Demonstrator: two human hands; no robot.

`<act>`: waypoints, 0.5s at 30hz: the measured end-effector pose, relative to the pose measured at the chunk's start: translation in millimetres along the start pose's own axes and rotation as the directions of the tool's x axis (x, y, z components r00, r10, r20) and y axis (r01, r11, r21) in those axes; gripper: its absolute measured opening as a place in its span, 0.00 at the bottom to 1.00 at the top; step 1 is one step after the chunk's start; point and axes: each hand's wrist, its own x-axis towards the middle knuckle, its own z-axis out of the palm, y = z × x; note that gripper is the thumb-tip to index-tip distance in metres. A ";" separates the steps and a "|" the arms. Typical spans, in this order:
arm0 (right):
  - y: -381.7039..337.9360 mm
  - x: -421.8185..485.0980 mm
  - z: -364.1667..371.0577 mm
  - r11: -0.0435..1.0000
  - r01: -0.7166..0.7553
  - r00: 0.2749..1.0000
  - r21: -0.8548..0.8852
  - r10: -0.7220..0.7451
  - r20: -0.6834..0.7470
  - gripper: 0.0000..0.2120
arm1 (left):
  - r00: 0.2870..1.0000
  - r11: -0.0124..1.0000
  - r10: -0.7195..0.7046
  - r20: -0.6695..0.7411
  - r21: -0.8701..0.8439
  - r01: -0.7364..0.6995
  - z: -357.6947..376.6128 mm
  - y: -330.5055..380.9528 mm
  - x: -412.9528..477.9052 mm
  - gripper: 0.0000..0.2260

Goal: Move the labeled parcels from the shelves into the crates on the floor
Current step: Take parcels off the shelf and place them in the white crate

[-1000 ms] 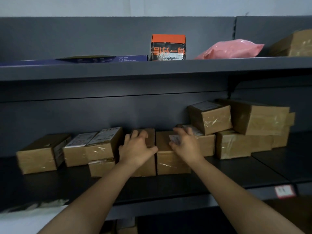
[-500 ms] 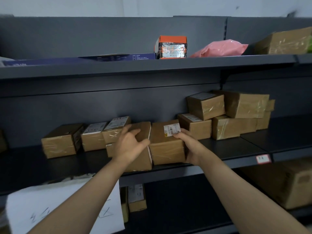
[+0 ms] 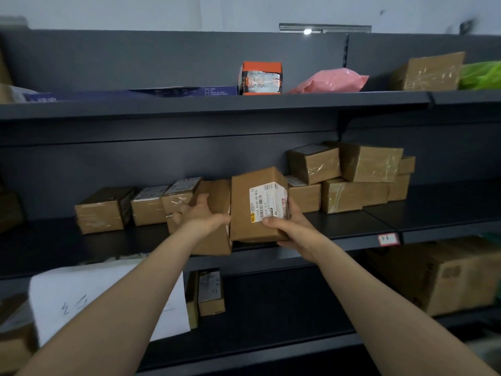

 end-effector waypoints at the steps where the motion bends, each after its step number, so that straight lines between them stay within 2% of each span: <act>1: 1.6 -3.1 -3.7 0.999 0.030 0.999 -0.019 -0.031 -0.045 0.47 | 1.000 0.999 -0.006 -0.016 -0.031 0.006 1.3 -0.3 -4.7 0.42; 3: 2.1 -11.5 -16.4 0.995 0.073 0.985 -0.068 -0.082 -0.149 0.53 | 0.998 0.986 -0.034 -0.051 -0.164 0.025 4.5 -0.6 -18.0 0.45; 4: 1.0 -17.6 -25.3 0.992 0.087 0.975 -0.096 -0.104 -0.196 0.56 | 0.996 0.956 -0.064 -0.058 -0.291 0.045 8.1 -0.7 -23.4 0.45; 6: -2.4 -32.3 -45.9 0.979 0.102 0.947 -0.179 -0.150 -0.285 0.58 | 0.994 0.841 -0.094 -0.049 -0.538 0.053 17.3 5.3 -40.6 0.43; 8: -5.9 -51.9 -69.2 0.939 0.066 0.904 -0.337 -0.199 -0.378 0.57 | 0.998 0.725 -0.060 -0.019 -0.688 0.031 32.2 16.9 -62.2 0.38; 11: -5.8 -93.2 -105.7 0.796 -0.025 0.829 -0.605 -0.322 -0.458 0.55 | 0.996 0.552 0.014 0.084 -0.832 0.062 63.1 41.1 -94.8 0.35; 13: -0.2 -121.9 -134.5 0.751 -0.017 0.803 -0.660 -0.383 -0.457 0.54 | 0.976 0.431 0.091 0.197 -0.891 0.140 88.7 58.6 -115.5 0.35; 15: 7.4 -150.9 -167.2 0.756 -0.020 0.787 -0.654 -0.392 -0.477 0.53 | 0.925 0.390 0.183 0.332 -0.888 0.241 118.4 75.2 -132.4 0.36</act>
